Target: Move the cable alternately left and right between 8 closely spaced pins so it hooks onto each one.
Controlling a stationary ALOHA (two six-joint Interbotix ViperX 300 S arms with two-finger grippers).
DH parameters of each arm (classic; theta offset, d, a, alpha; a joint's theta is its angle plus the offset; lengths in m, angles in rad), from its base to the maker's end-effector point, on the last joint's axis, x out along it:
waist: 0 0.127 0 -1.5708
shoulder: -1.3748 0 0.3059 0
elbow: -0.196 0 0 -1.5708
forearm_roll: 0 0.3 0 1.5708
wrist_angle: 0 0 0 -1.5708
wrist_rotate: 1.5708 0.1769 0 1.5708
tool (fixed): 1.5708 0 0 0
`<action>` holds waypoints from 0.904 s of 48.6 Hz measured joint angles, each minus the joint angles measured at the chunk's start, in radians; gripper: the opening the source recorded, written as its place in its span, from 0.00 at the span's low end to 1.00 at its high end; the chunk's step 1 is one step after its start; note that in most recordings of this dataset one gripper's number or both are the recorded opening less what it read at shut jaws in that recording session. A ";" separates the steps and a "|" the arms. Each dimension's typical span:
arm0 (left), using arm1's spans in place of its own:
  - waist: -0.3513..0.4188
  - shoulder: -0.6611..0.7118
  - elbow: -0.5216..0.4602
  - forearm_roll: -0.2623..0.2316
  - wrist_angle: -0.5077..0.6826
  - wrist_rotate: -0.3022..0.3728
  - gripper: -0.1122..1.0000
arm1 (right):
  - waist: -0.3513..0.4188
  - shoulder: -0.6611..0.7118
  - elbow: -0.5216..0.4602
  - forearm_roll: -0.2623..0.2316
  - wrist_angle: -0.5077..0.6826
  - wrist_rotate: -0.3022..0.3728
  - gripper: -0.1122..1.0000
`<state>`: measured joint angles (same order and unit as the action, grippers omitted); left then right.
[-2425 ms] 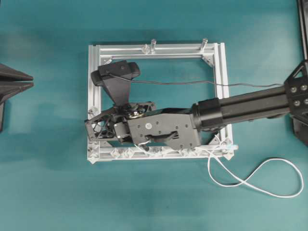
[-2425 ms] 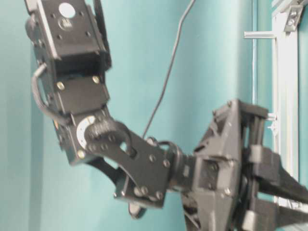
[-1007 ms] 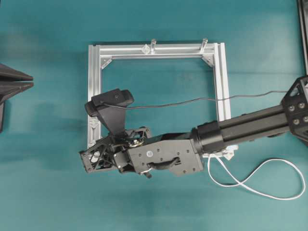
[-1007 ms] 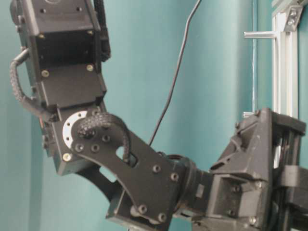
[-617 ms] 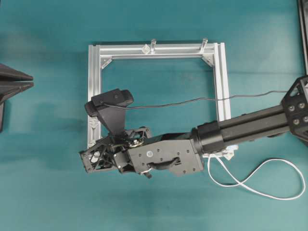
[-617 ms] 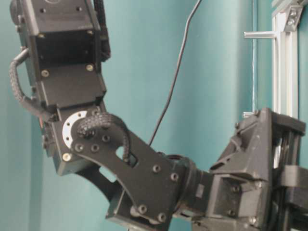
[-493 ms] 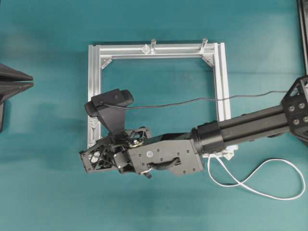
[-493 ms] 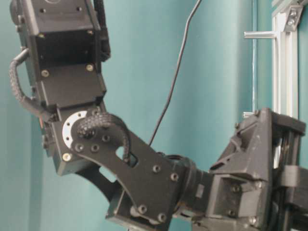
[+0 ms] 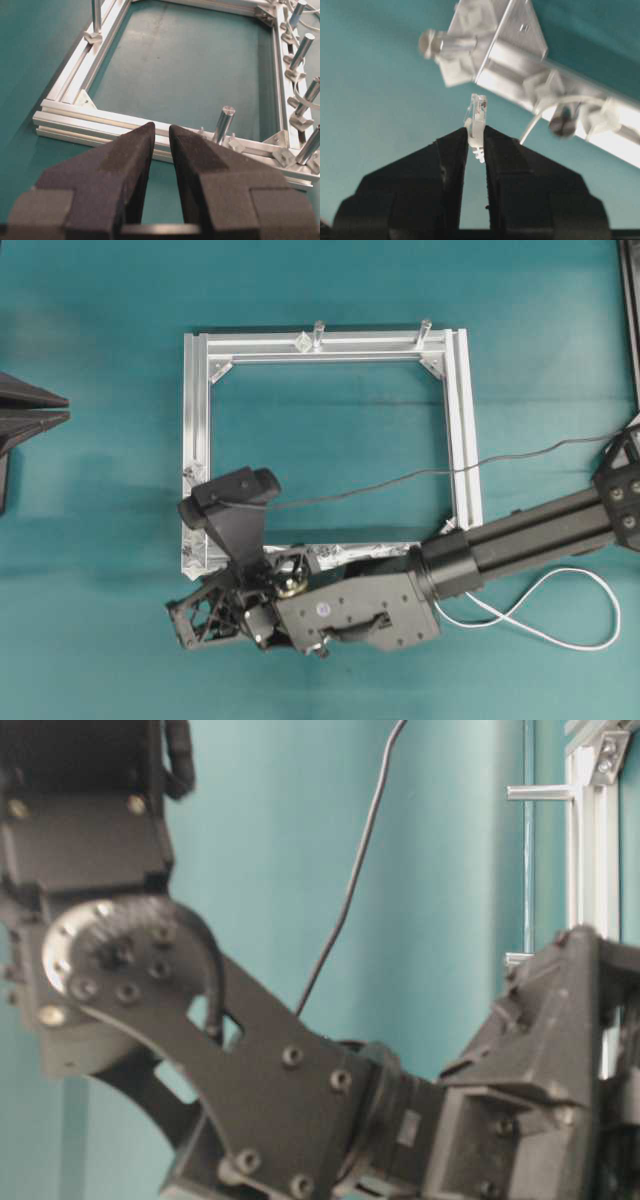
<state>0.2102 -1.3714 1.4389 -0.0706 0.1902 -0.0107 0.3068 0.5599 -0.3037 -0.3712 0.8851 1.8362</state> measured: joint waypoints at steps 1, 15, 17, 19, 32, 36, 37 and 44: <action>-0.002 0.000 0.002 -0.002 -0.002 0.000 0.32 | 0.003 0.000 0.000 0.002 0.000 0.005 0.22; 0.000 0.000 0.002 0.000 0.000 0.000 0.32 | 0.017 0.012 -0.011 0.002 -0.002 0.014 0.22; -0.002 0.000 0.002 0.000 0.000 0.000 0.32 | 0.017 0.018 -0.020 0.002 -0.002 0.014 0.22; -0.002 0.000 0.002 0.000 0.000 0.000 0.32 | 0.017 0.028 -0.029 0.002 -0.002 0.014 0.22; -0.002 0.000 0.002 0.000 0.000 0.000 0.32 | 0.000 0.081 -0.117 -0.009 -0.017 -0.008 0.22; -0.005 0.000 0.002 0.000 0.000 0.000 0.32 | -0.012 0.097 -0.141 -0.011 -0.034 -0.014 0.22; -0.005 0.000 0.000 0.000 0.000 0.000 0.32 | -0.015 0.101 -0.146 -0.011 -0.038 -0.015 0.22; -0.009 0.000 0.002 0.000 0.000 0.000 0.32 | -0.025 0.133 -0.189 -0.011 -0.069 -0.034 0.22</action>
<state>0.2010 -1.3714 1.4404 -0.0706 0.1902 -0.0107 0.2823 0.6934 -0.4924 -0.3820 0.8161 1.8024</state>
